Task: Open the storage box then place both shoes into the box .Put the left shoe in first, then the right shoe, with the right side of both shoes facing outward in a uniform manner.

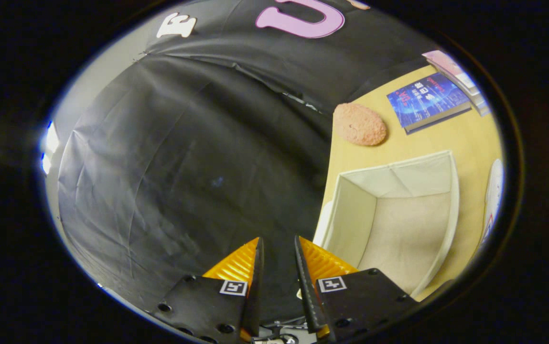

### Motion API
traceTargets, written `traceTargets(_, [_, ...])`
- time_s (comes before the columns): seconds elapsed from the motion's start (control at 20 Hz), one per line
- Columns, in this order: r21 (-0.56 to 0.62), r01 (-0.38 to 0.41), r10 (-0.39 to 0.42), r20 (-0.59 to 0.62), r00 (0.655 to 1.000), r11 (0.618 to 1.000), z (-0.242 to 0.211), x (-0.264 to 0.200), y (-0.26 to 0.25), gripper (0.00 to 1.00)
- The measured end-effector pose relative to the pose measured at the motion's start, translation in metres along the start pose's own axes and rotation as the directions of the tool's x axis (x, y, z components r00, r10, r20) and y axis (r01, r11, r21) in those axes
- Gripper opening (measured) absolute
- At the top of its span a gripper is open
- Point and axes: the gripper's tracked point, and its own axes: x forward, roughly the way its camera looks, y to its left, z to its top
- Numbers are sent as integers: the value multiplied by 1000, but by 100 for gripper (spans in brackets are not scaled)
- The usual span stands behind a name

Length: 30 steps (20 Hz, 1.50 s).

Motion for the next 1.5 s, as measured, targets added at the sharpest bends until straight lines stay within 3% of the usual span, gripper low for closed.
traceTargets(0.4, [-78,46,-39,84,996,996,21,-31,-31,40])
traceTargets(0.75, [-65,106,-94,165,982,992,49,-73,-75,40])
traceTargets(1.15, [5,347,-340,213,916,938,61,-155,-192,40])
traceTargets(1.5, [97,515,-524,130,842,852,13,-186,-285,40])
